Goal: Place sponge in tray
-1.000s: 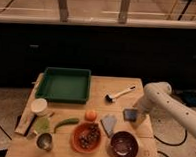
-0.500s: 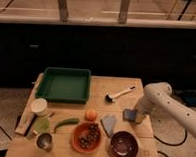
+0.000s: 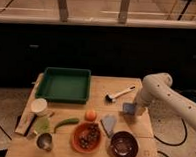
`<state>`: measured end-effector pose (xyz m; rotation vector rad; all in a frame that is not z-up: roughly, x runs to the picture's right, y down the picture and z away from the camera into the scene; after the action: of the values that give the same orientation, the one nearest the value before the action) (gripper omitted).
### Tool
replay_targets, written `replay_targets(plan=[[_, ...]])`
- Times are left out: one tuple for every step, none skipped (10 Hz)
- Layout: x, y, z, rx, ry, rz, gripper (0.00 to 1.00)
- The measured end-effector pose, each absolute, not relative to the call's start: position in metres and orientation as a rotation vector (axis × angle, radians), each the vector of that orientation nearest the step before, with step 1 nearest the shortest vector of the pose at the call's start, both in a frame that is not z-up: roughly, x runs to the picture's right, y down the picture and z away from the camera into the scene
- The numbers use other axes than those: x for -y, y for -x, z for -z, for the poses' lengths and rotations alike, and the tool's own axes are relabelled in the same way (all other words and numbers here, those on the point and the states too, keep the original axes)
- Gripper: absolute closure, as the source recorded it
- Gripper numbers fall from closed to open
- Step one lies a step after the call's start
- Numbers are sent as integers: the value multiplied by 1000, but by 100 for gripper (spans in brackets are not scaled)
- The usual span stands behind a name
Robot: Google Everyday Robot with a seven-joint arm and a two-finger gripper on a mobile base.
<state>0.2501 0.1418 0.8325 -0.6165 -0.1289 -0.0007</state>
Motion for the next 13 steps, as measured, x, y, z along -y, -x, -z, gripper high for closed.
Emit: replay_targets(plan=[[-136,-247,-832,127,608,9,96],[-122,-239,-826,127,595,28,96],[-112,-231,-822,130,588,42,96],[-98,-218,-817,136,579,64,96],[-92,-213,-813,141,575,85,96],[-91,-213,-813,138,576,92,96],[-87,-202,-814,143,568,114,96],[-81,-190,-817,146,558,136,96],[-76,-178,-817,153,551,150,96],[-69,-163,-816,158,543,169,96],[-66,-156,-817,163,540,185,96],[-63,-154,-817,161,532,205,96],[-60,-149,-817,163,523,225,96]])
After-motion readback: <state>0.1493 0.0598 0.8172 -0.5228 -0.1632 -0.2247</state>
